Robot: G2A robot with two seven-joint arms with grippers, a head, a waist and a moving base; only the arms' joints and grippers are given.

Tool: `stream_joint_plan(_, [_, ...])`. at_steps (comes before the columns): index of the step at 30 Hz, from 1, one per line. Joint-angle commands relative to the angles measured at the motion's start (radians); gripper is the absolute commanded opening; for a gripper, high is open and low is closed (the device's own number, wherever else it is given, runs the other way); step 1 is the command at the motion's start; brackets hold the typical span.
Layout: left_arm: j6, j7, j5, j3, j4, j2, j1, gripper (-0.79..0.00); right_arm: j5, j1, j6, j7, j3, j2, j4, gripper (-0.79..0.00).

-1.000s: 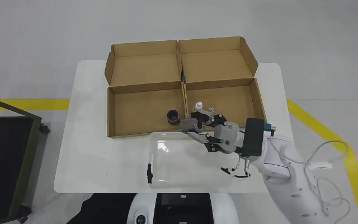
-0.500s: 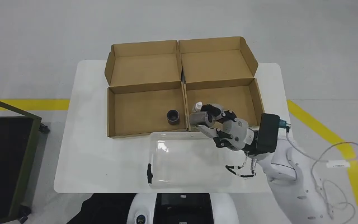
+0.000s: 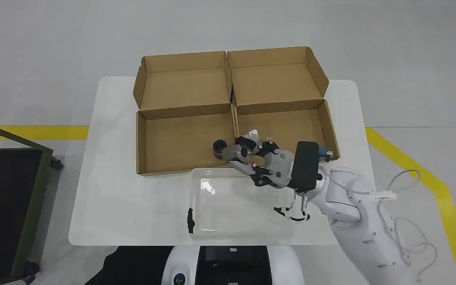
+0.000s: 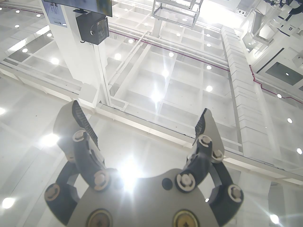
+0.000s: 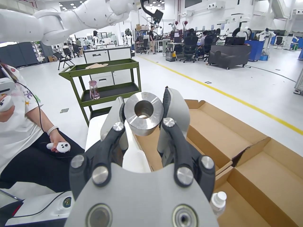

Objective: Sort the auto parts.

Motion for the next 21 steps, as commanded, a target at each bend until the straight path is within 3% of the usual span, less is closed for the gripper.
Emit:
stream_joint_plan(1, [0.000, 0.000, 0.000, 0.000, 0.000, 0.000, 0.000, 0.000, -0.017, 0.017, 0.014, 0.015, -0.029, -0.004, 0.013, -0.785])
stream_joint_plan(21, [0.000, 0.000, 0.000, 0.000, 0.000, 0.000, 0.000, 0.000, -0.202, 0.213, 0.206, 0.121, -0.298, -0.069, 0.214, -0.785])
